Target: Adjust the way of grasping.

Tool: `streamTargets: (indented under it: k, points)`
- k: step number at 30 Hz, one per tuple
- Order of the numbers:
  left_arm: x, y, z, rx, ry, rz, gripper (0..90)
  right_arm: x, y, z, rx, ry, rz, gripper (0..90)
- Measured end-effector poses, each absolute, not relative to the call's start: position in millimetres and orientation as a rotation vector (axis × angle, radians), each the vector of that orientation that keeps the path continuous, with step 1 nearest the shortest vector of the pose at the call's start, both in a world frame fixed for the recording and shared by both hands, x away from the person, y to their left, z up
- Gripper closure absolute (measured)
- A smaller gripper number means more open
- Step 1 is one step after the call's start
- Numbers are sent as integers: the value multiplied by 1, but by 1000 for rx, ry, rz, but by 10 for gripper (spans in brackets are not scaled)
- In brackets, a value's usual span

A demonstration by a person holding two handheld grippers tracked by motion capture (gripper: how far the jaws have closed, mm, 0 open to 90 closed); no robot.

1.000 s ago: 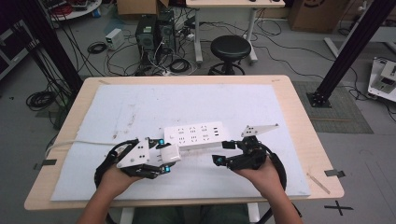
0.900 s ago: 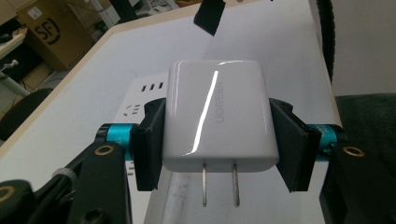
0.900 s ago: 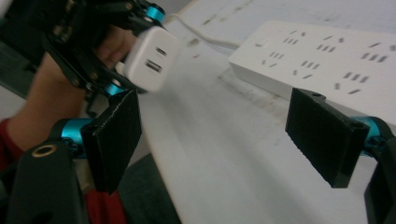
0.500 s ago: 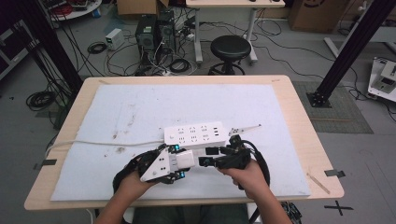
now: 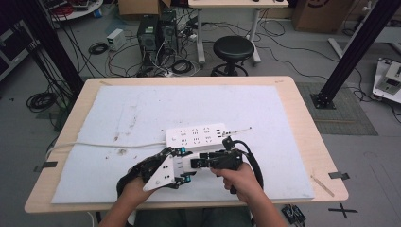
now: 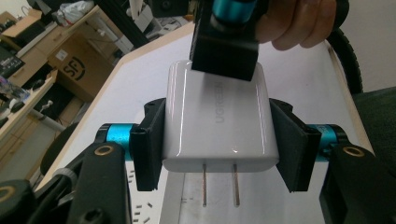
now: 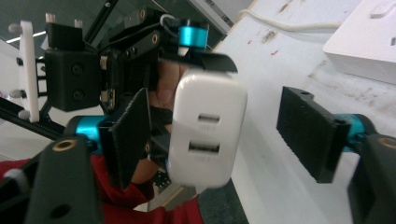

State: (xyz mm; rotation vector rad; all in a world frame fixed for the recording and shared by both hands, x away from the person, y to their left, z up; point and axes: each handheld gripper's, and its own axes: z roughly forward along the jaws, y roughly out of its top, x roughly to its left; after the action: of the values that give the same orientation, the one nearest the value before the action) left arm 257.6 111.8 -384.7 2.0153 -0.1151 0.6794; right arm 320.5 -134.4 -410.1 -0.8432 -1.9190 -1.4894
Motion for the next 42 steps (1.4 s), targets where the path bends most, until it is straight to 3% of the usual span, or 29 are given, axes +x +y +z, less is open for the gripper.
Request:
streamTargets:
  k: [7,15,18,19,25,32,42]
  points:
    - [258,109,-385,2014,-108,675,425,319,-130,-412,-810,-1911,-1481,517]
    - [259,105,-385,2035,-134,692,422,320,-134,-413,-827,-1902,-1463,621]
    - [260,104,-386,2032,-123,670,396,319,-136,-412,-823,-1899,-1459,631]
    - [261,104,-386,2031,-103,661,340,320,-136,-412,-828,-1898,-1462,632]
    - [262,113,-377,2011,28,635,208,323,-151,-411,-908,-1929,-1491,632]
    - [275,145,-356,1992,191,549,200,319,-171,-397,-945,-2071,-1618,632]
    - [299,190,-338,1949,372,540,184,314,-190,-382,-970,-2236,-1756,632]
